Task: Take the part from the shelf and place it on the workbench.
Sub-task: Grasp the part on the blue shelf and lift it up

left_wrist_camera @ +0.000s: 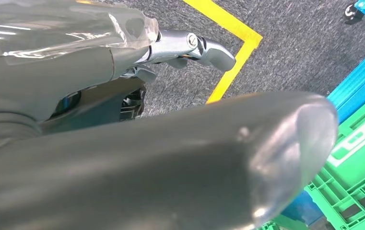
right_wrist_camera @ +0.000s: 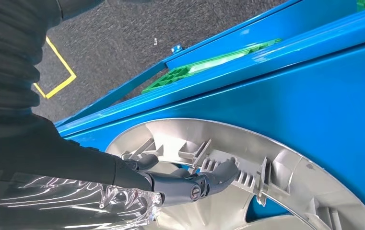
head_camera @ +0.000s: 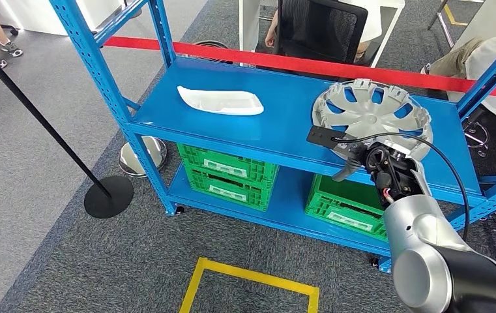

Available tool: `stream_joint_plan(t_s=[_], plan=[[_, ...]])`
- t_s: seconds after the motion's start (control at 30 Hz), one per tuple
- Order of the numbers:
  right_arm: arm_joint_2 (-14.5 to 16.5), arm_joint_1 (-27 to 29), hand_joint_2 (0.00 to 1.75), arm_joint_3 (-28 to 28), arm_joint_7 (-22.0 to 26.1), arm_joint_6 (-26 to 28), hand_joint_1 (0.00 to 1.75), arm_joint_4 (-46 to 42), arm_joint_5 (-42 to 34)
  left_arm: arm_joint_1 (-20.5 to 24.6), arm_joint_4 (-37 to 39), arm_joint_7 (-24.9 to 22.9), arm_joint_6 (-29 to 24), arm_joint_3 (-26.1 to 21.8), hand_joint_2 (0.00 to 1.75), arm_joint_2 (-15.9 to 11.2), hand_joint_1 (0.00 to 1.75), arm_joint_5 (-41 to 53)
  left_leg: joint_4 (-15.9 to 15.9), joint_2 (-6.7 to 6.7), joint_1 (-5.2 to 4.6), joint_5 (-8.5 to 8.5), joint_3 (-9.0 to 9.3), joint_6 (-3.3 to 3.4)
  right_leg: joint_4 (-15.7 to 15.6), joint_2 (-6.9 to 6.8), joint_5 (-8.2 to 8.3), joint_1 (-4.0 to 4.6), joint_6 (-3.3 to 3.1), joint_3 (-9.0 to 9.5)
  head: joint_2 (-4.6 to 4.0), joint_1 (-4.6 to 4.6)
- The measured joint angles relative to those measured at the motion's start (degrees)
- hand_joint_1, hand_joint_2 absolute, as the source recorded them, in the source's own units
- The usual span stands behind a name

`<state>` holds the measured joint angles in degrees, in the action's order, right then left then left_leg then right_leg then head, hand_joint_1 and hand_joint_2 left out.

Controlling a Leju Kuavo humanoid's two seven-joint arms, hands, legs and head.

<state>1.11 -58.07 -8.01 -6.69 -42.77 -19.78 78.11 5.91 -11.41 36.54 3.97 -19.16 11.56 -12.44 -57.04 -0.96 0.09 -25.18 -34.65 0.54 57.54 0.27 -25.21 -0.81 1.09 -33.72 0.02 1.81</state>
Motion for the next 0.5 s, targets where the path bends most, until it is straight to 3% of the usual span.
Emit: stream_joint_plan(t_s=[0.4,0.43,0.5], plan=[[0.0,0.0,1.75,-0.8,0.5,0.0,0.0,0.0,-0.2,0.0,0.0,0.0,-0.2,0.0,0.0,0.0,0.0,0.1,0.0,0.0,0.0,0.0,0.04,0.0,0.0,0.0,0.0,0.0,0.0,0.03,0.0,0.0],[0.0,0.0,1.75,-0.9,0.5,0.0,0.34,0.0,-0.3,0.0,0.0,0.0,-0.2,0.0,0.0,0.0,0.0,0.1,0.0,0.0,0.0,0.0,0.04,0.0,0.0,0.0,0.0,0.0,0.0,0.03,0.0,0.0],[0.0,0.0,1.75,-1.1,0.7,0.0,1.2,0.0,-0.6,0.0,0.0,0.0,-0.2,0.0,0.0,0.0,0.0,0.1,0.0,0.01,0.0,0.0,0.05,0.0,0.0,0.01,0.0,0.0,0.0,0.03,0.0,0.0]])
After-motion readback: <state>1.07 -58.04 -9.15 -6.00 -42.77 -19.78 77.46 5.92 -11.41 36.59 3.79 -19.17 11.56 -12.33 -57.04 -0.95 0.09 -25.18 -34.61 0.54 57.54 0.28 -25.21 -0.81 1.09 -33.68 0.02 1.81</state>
